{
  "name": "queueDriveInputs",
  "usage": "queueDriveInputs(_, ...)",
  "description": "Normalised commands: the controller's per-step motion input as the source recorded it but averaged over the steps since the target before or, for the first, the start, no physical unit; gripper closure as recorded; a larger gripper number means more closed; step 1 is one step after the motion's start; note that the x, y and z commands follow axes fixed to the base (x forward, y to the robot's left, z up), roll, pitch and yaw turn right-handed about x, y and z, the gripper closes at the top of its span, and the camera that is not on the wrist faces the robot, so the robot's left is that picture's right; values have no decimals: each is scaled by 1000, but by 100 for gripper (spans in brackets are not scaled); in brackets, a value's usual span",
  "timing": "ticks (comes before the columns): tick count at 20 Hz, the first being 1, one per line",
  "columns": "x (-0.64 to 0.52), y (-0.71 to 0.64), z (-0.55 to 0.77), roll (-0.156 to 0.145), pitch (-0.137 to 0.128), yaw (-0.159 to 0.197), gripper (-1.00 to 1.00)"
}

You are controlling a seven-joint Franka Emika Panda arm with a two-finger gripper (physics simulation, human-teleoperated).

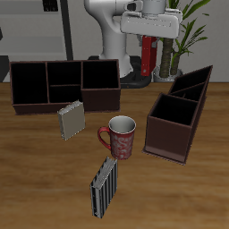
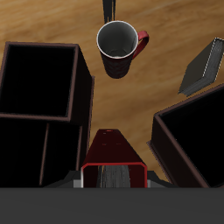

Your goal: Place the red book into the left desk caddy's front compartment

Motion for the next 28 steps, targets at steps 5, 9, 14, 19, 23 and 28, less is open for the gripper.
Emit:
queueDriveInputs(5, 6, 423, -8, 59, 11, -7, 100)
queueDriveInputs(9, 119, 242, 23, 12, 8, -38, 100)
queueDriveInputs(14, 183, 106, -20, -2, 20, -33, 100)
queueDriveInputs(19, 167, 99, -44, 0, 25, -26, 100)
queueDriveInputs(23, 64, 143, -79, 15, 18, -11, 100)
queueDriveInputs(28, 56, 240, -76, 47, 24, -7, 100)
